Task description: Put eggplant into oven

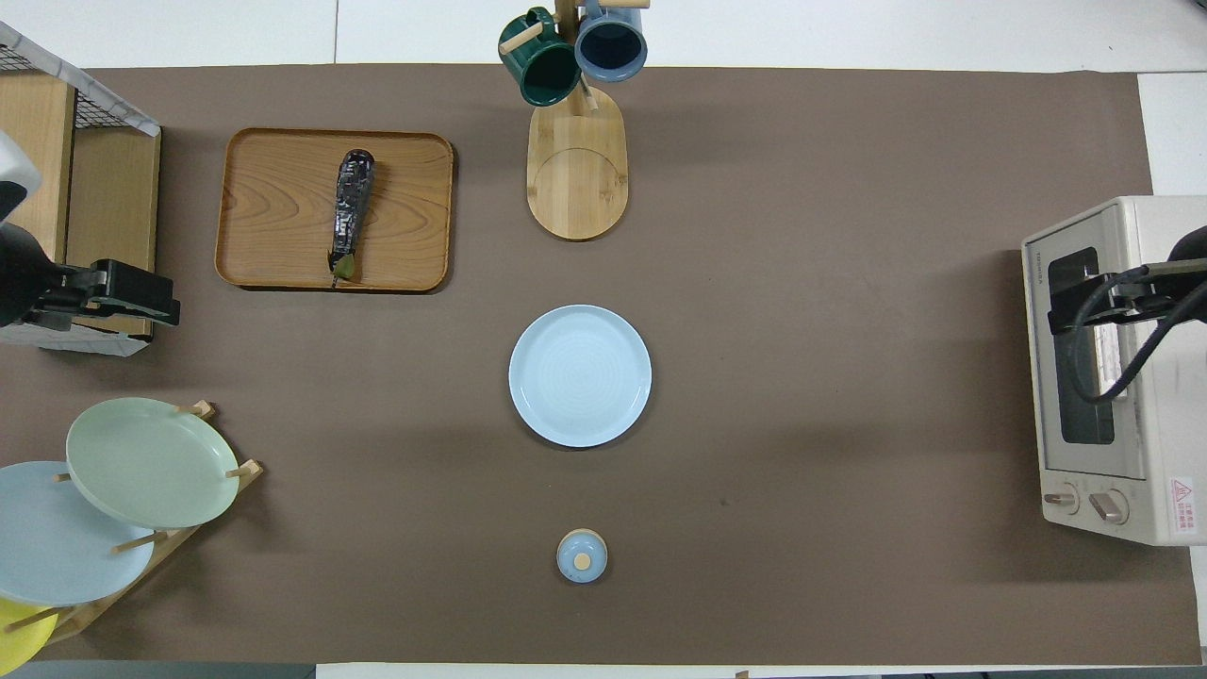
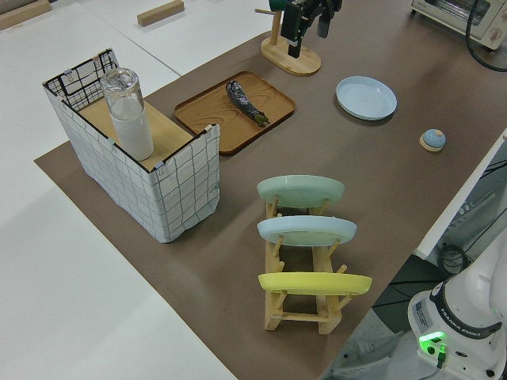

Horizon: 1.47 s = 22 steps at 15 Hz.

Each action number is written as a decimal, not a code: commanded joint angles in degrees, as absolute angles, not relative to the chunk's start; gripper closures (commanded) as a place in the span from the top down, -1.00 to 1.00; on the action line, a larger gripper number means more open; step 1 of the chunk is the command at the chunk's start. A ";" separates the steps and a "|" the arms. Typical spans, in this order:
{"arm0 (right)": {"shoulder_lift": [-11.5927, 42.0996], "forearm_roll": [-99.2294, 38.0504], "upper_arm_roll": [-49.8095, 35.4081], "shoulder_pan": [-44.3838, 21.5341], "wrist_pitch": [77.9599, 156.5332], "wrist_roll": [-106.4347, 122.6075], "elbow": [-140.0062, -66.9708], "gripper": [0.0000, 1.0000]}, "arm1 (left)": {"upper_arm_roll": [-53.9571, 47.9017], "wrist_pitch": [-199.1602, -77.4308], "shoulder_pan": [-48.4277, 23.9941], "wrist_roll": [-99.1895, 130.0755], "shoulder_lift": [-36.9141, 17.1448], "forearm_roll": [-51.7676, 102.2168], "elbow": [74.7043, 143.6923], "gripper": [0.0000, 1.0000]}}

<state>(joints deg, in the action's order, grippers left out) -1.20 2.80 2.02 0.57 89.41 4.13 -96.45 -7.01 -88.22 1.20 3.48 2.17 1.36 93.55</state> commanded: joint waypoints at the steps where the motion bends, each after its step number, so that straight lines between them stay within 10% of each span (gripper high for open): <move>1: -2.46 2.55 1.58 1.23 89.38 3.60 -97.73 1.00 | -7.38 -89.03 1.76 3.78 3.08 0.70 94.39 1.00; 19: -2.63 2.55 2.02 1.94 90.52 3.78 -98.78 0.98 | -7.65 -100.98 0.88 2.73 0.72 0.88 96.07 1.00; 21: -2.64 2.46 1.93 2.63 93.42 4.22 -99.57 -0.55 | -7.91 -103.96 0.88 1.94 -3.06 1.31 95.10 1.00; 22: -2.81 2.46 2.02 2.90 94.56 5.26 -100.80 -1.00 | -7.82 -105.37 0.88 1.50 -5.34 3.06 94.92 1.00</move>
